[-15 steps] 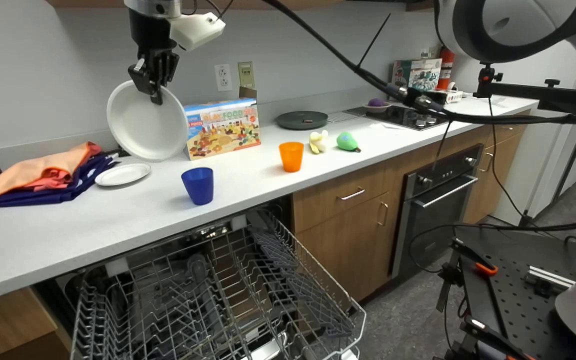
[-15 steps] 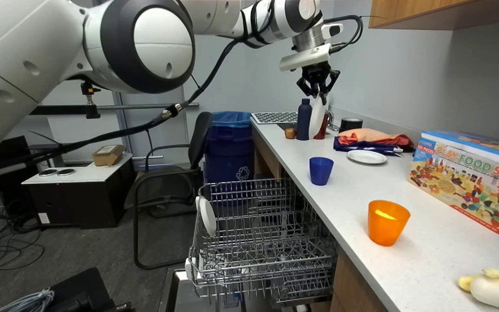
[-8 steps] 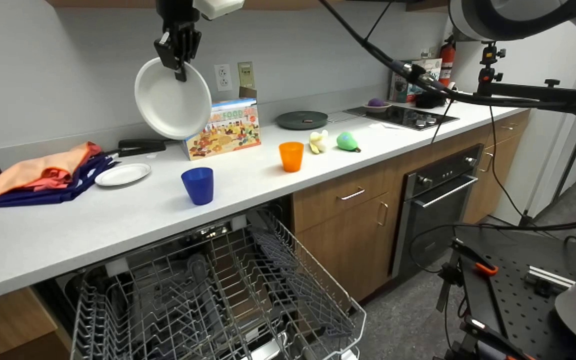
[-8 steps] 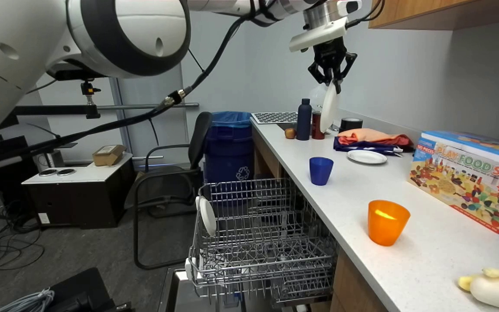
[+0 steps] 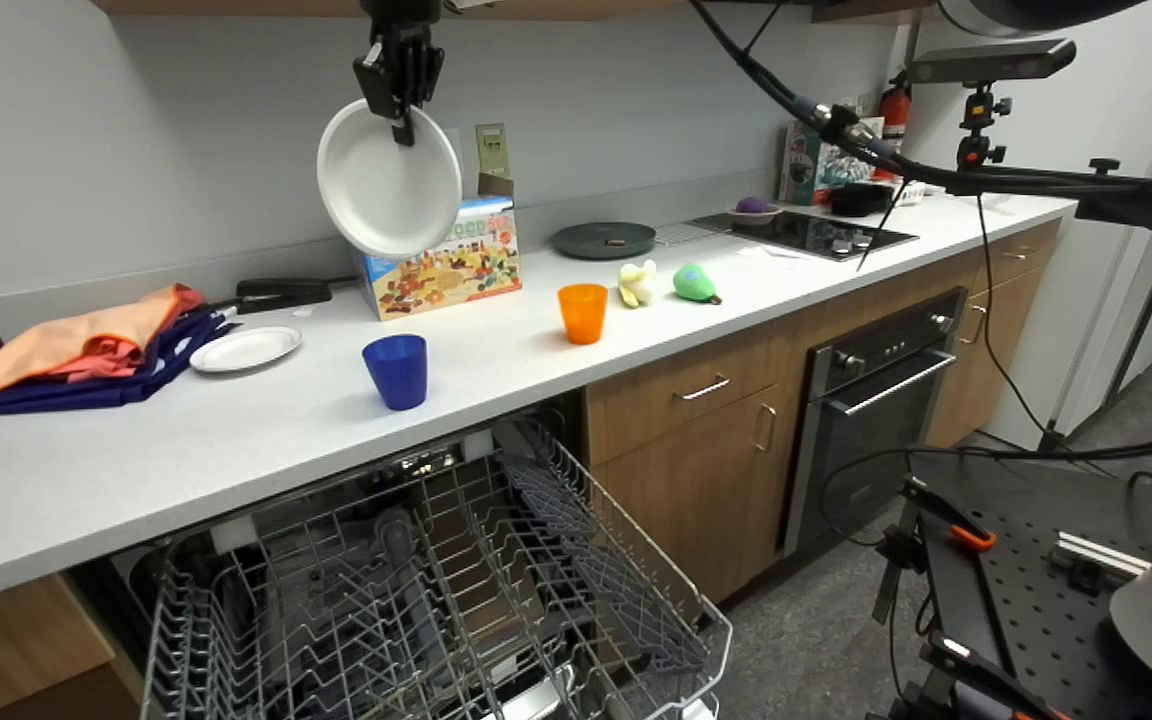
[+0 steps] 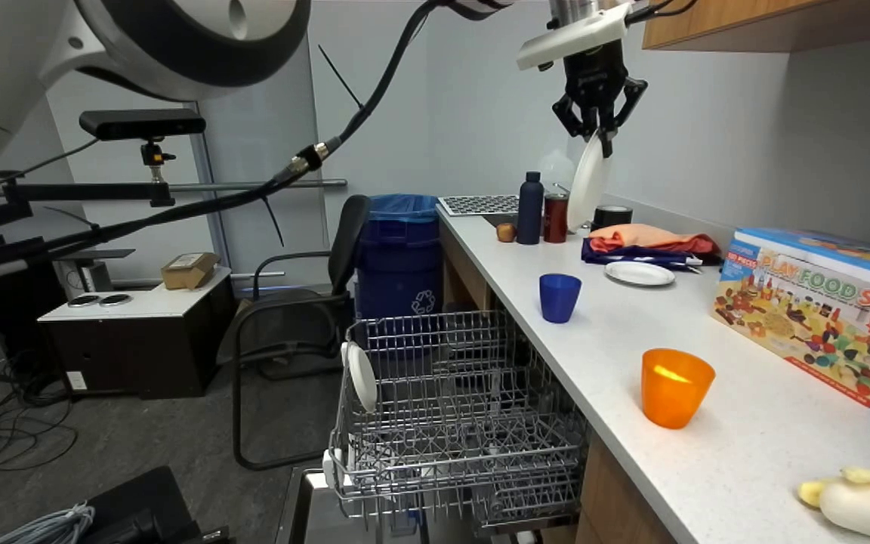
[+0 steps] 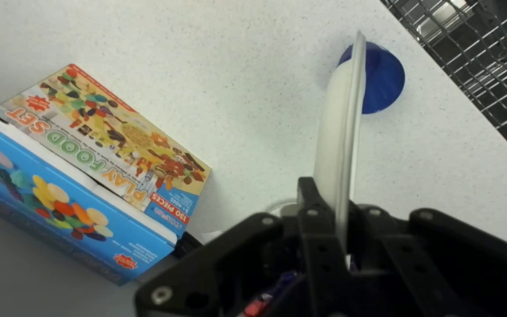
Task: Remove a plate from the dishwasher and put it on the counter
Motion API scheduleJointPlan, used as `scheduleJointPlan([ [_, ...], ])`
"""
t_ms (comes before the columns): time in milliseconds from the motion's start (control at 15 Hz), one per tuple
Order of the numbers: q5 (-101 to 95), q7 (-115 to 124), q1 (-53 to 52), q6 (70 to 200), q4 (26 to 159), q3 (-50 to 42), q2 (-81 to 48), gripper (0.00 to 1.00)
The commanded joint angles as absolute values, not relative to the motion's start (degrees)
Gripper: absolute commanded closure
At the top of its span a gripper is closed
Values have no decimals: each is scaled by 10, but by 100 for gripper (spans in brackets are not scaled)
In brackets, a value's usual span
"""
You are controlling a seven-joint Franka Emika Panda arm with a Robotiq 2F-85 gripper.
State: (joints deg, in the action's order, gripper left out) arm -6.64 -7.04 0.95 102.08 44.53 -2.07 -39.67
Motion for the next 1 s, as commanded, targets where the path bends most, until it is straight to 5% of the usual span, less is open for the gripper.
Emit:
scheduleJointPlan([
  [0, -61, -67, 22, 997, 530, -23, -347, 98],
  [933, -9, -105, 77, 1173, 768, -10, -299, 98],
])
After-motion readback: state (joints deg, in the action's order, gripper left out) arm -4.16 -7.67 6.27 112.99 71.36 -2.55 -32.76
